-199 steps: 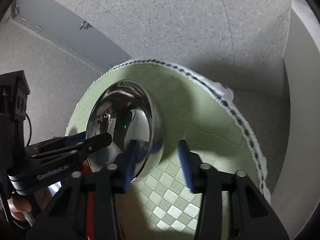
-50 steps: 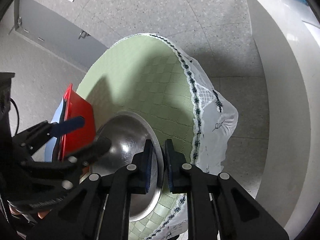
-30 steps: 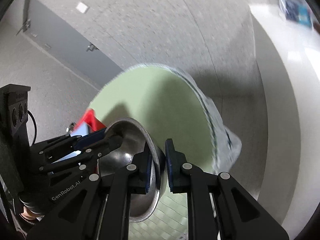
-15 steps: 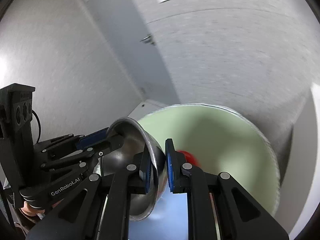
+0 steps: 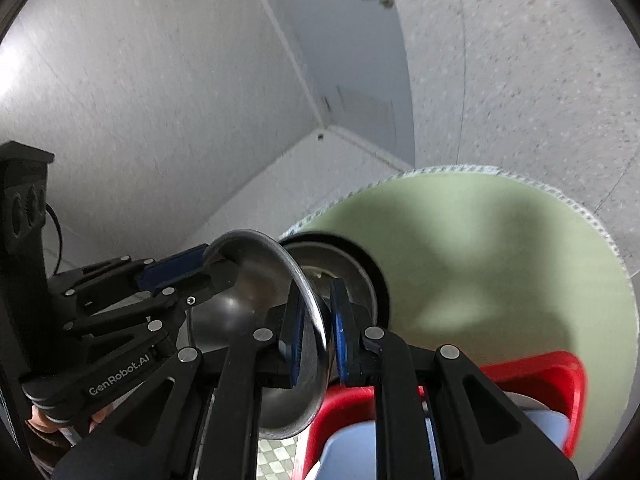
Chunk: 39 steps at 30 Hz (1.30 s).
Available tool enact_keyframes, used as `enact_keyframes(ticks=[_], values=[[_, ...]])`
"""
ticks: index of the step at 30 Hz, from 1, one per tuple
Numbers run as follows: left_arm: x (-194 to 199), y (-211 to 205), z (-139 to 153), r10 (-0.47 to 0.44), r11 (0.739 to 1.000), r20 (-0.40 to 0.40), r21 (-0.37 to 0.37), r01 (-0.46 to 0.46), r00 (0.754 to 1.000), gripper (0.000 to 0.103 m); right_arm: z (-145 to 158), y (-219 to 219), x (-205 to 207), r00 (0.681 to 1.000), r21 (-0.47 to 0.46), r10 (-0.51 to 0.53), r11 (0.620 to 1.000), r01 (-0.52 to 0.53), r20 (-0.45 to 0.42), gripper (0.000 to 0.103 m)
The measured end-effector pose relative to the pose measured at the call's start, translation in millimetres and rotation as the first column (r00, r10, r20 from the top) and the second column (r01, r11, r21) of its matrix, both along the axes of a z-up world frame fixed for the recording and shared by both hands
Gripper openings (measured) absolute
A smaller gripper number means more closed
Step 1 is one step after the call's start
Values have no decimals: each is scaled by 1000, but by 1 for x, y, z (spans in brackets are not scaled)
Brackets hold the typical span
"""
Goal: Organize plates and bowls
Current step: 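Lift the small steel bowl and lower it onto the other steel bowl, then grasp the rims of the stacked steel bowls with both tools and lift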
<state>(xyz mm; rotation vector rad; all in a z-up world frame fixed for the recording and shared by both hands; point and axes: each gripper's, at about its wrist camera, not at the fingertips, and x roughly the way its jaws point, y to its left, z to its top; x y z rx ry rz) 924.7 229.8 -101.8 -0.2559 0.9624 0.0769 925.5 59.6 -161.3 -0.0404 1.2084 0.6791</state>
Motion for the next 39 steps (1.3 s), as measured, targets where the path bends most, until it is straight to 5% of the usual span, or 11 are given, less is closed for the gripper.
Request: enact_keyframes(ticks=[12, 21, 24, 28, 39], values=[[70, 6, -20, -23, 999, -54, -32, 22, 998, 16, -33, 17, 14, 1000, -133, 29, 991, -27, 10, 16], [73, 12, -26, -3, 998, -39, -57, 1, 999, 18, -28, 12, 16, 999, -152, 31, 988, -27, 24, 22], [64, 17, -22, 28, 997, -15, -71, -29, 1000, 32, -22, 9, 15, 998, -170, 26, 985, -16, 57, 45], [45, 27, -17, 103, 993, 22, -63, -102, 994, 73, -22, 0, 18, 999, -172, -7, 985, 15, 49, 59], [38, 21, -56, 136, 977, -82, -155, -147, 987, 74, -56, -1, 21, 996, -179, -31, 984, 16, -85, 61]])
